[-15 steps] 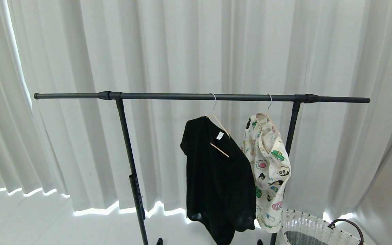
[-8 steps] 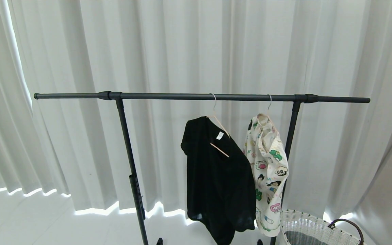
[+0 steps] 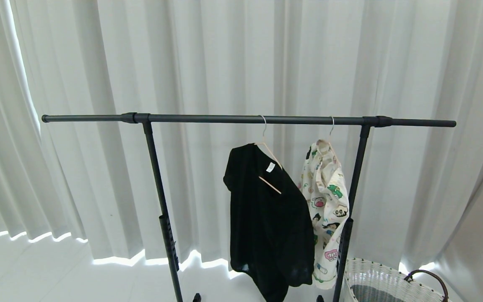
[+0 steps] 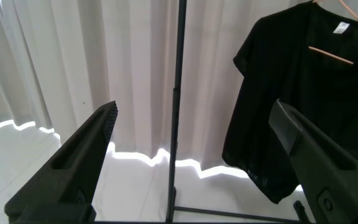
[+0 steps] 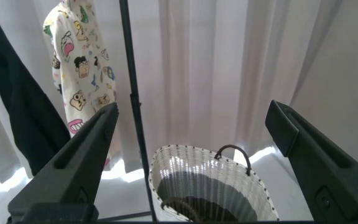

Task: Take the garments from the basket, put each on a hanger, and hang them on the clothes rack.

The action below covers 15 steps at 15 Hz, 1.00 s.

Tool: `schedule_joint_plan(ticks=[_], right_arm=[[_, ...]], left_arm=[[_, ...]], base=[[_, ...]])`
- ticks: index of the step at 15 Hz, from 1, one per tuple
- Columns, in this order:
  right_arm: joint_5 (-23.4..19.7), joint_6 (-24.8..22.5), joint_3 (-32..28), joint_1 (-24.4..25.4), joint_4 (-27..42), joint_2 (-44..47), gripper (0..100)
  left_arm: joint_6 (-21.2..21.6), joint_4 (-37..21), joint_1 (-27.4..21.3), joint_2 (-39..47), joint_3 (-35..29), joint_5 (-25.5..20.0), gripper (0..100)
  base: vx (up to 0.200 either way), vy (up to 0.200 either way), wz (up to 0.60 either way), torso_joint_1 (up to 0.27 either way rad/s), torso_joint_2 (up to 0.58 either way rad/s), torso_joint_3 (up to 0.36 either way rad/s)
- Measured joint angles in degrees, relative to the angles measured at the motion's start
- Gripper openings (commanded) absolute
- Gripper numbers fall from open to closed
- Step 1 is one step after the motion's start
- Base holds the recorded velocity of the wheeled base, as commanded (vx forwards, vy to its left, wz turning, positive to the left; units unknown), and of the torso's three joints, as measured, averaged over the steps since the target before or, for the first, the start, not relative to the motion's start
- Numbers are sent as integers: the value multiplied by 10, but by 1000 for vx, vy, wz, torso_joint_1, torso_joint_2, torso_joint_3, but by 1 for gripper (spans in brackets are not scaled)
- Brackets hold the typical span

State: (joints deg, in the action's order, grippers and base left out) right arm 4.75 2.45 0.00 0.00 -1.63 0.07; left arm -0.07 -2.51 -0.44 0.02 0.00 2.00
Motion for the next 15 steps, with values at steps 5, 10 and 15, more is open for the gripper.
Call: schedule_joint_plan(ticks=[5,10,15], right_arm=[[0,0,0,0,0,0,100],[0,0,0,0,0,0,100],[0,0,0,0,0,0,100]], left_arm=[[0,0,0,0,0,0,100],[0,0,0,0,0,0,100],[0,0,0,0,0,0,100]], base=[[0,0,0,0,0,0],[0,0,0,0,0,0],[0,0,0,0,0,0]])
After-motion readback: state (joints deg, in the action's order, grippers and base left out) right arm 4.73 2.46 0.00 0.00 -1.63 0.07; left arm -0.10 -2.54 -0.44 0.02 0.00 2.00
